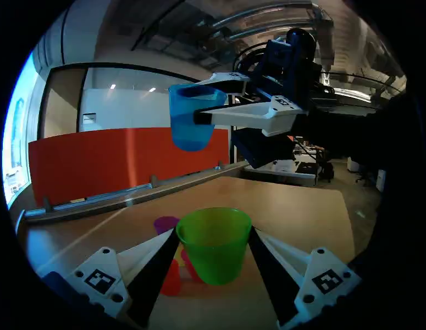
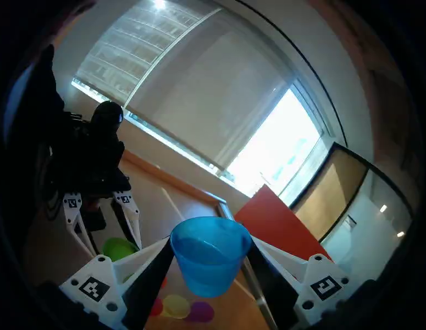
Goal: Pour water
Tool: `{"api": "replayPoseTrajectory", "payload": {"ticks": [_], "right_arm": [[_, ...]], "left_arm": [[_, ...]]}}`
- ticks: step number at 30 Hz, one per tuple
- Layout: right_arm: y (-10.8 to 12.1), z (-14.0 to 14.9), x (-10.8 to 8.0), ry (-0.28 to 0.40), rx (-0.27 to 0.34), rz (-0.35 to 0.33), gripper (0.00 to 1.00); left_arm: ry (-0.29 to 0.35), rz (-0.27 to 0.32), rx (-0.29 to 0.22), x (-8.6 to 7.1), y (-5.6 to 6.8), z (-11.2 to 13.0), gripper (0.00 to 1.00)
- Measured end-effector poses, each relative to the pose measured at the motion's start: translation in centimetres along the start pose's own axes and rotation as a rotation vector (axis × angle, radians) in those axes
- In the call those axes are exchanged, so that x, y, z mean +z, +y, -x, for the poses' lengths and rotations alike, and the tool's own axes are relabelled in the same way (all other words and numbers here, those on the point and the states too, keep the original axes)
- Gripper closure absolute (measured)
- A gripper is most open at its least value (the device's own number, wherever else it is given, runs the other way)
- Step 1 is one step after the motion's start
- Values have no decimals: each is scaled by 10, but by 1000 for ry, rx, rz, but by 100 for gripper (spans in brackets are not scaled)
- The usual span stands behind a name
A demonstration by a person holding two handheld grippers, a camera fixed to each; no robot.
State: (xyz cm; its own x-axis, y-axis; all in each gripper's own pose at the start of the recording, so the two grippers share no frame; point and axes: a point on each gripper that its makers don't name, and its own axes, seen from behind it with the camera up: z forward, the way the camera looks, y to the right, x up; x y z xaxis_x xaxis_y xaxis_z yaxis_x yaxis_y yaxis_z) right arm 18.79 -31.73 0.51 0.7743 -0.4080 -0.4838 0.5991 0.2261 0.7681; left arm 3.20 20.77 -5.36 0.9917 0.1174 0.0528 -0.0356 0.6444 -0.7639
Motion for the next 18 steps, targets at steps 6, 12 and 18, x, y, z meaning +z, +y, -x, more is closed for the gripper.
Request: {"api": "replayPoseTrajectory", "payload": {"ticks": [6,12,18], "right_arm": [[1,-2,1,-2,-20,-3,9],[1,-1,2,-10,-44,-5,9],[-1,0,4,-15,-72,-11,9]], "left_arm": [[-5,4,5,0,2,0,11],[-3,6,0,0,2,2,11],[-1,9,-4,1,3,1,12]]}}
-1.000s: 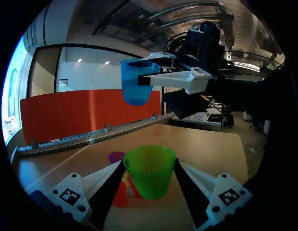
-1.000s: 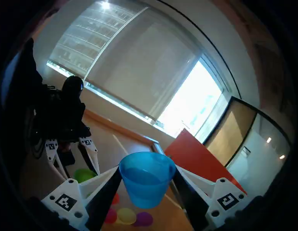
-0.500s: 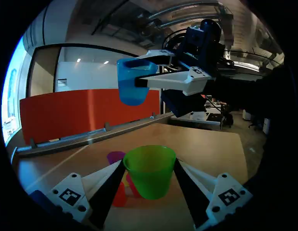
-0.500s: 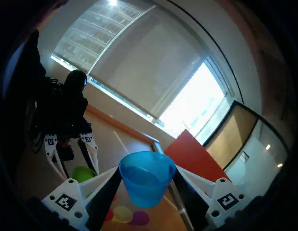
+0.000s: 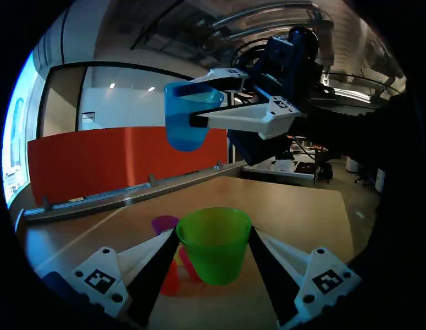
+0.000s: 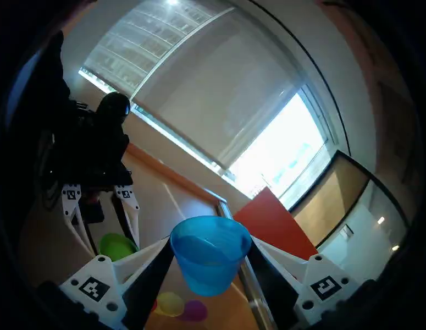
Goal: Pour water
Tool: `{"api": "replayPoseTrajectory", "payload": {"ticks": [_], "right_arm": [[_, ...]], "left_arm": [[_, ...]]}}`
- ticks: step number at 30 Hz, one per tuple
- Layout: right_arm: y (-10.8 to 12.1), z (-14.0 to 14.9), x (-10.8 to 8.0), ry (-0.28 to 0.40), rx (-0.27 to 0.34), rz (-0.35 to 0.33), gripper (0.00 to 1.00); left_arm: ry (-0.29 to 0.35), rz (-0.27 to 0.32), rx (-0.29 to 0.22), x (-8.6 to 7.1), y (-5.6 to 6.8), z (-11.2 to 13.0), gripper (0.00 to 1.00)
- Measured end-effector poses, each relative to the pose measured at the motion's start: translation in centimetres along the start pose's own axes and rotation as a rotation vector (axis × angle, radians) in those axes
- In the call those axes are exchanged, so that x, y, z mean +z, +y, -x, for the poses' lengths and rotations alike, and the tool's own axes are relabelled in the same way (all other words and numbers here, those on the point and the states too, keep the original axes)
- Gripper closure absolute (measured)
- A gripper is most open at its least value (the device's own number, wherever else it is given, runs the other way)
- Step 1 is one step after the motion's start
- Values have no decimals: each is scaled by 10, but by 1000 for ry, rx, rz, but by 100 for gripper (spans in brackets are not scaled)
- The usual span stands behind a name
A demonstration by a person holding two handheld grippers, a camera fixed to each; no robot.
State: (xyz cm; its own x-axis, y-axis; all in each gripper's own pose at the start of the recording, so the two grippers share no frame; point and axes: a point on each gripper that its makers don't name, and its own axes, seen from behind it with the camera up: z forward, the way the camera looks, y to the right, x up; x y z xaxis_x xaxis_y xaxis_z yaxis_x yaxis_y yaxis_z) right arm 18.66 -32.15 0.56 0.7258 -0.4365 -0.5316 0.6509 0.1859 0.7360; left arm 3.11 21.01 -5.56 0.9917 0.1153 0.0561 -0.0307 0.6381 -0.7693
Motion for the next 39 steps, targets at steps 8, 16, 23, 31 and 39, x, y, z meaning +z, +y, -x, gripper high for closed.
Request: {"api": "replayPoseTrajectory", "payload": {"ticks": [8,16,23,31,39], "right_arm": [[0,2,2,-13,-39,3,9],[2,2,2,-23,-82,9,9],[2,3,2,-29,-112,14,9],[5,2,2,-38,-148,20,9],[5,3,3,-44,-180,19,9]], "left_arm": [[5,4,2,1,1,-2,11],[9,5,2,1,2,-2,12],[8,4,3,0,2,-2,12],[12,5,6,-1,3,-5,11],[16,8,8,0,3,-7,11]]}}
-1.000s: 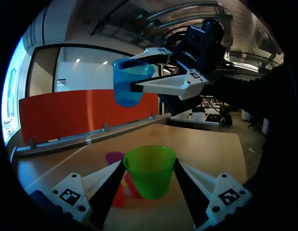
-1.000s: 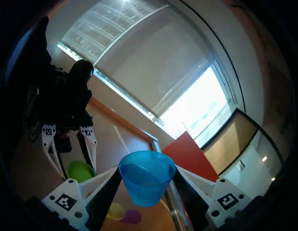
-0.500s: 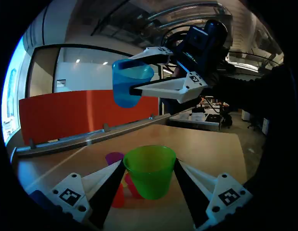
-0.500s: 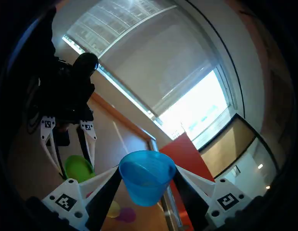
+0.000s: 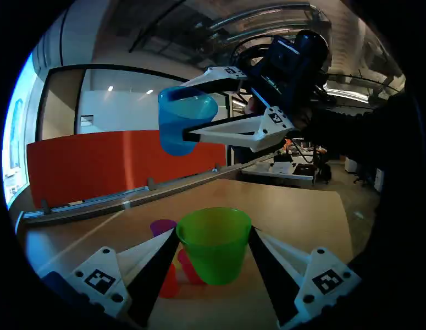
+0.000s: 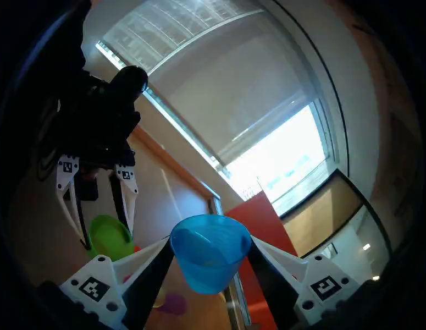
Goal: Pour water
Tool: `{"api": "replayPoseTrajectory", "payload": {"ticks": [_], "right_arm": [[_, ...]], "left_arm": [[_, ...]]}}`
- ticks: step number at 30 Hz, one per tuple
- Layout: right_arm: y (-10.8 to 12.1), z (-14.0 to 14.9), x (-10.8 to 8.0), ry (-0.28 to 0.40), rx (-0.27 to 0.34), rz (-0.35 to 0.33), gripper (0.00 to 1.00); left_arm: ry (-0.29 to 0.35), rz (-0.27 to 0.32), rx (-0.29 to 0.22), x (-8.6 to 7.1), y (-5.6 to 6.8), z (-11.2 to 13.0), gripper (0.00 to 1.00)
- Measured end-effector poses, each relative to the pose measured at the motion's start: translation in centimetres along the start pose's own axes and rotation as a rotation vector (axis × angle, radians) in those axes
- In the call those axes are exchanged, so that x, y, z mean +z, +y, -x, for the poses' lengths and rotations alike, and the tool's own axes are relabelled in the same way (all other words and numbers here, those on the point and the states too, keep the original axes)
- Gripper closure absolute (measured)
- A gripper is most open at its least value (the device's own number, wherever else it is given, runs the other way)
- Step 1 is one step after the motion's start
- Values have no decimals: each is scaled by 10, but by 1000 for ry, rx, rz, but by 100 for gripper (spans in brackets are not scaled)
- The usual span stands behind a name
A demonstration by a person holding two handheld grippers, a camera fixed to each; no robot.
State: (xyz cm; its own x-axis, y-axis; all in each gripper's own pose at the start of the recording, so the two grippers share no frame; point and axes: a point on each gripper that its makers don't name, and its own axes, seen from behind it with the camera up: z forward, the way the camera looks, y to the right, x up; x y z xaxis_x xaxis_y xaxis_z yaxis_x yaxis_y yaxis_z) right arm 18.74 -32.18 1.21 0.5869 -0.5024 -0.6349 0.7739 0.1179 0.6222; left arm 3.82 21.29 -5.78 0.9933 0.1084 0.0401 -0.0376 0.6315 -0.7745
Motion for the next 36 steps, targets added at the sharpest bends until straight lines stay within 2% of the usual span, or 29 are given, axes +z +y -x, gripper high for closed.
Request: {"api": "replayPoseTrajectory", "payload": {"ticks": [19,36], "right_arm": [[-3,2,2,-17,-84,-13,9],[-6,3,3,-23,-123,-17,9]], "left_arm": [[13,-5,-13,-1,-2,-3,12],[23,-7,-12,0,-3,-10,12]]}}
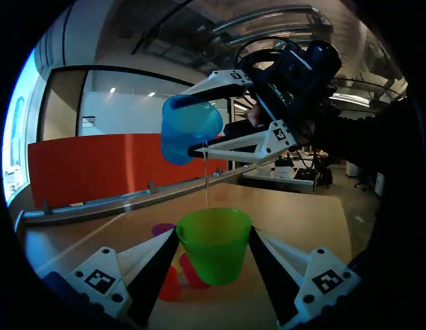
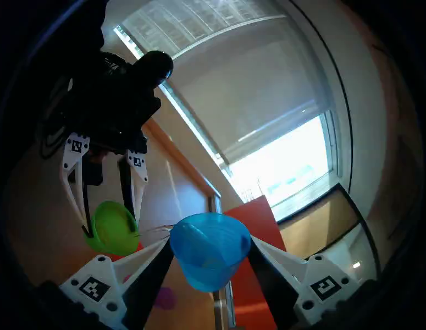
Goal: Pour water
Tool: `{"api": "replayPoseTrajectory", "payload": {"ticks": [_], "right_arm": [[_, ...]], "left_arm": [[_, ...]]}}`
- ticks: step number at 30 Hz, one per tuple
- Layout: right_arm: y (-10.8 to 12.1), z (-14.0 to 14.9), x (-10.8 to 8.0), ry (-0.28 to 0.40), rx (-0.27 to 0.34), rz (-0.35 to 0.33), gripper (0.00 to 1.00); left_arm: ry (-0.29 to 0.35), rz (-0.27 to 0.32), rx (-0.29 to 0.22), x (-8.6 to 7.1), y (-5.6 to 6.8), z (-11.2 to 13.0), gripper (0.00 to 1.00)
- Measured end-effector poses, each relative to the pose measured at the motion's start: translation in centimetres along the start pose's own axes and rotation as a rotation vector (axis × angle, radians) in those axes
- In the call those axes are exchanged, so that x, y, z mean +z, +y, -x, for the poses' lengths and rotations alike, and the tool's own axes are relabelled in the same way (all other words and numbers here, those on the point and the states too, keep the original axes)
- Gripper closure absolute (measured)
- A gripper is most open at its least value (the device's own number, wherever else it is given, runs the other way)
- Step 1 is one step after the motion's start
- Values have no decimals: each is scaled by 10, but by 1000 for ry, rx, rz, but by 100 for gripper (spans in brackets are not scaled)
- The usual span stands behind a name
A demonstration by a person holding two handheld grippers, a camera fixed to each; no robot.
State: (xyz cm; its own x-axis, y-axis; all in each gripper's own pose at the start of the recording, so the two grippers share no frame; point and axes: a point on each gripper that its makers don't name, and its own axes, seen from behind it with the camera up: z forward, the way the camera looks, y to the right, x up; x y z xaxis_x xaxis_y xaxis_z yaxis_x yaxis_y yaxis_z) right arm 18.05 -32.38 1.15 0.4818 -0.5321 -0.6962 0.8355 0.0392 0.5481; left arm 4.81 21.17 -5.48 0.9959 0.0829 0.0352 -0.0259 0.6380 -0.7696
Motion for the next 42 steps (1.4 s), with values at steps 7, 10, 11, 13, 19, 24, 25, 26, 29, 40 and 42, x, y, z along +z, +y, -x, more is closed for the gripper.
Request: {"api": "replayPoseTrajectory", "payload": {"ticks": [7,10,11,13,19,24,25,26,29,40,42], "right_arm": [[-1,-1,0,-1,-10,-3,9],[-1,-1,0,-1,-16,-2,9],[-1,-1,1,-1,-19,-1,8],[-1,-1,1,-2,-23,-2,9],[-2,-1,0,-5,-32,-3,9],[-2,0,0,-7,-37,-3,9],[-2,0,0,-8,-39,-2,9],[-2,0,0,-9,-40,-2,9],[-2,0,-1,-10,-45,-3,9],[-2,0,-2,-12,-58,-10,9],[-2,0,-3,-11,-60,-12,9]], "left_arm": [[1,0,3,1,1,0,12],[2,-1,2,1,1,0,12],[3,-1,2,1,1,0,12],[2,-1,1,1,1,1,12],[0,0,5,1,1,1,12],[2,1,8,2,2,0,12],[3,1,8,2,2,0,12],[4,0,8,2,2,0,12],[5,-1,8,2,2,0,12],[11,-1,8,2,2,-3,12],[12,-1,9,2,2,-3,12]]}}
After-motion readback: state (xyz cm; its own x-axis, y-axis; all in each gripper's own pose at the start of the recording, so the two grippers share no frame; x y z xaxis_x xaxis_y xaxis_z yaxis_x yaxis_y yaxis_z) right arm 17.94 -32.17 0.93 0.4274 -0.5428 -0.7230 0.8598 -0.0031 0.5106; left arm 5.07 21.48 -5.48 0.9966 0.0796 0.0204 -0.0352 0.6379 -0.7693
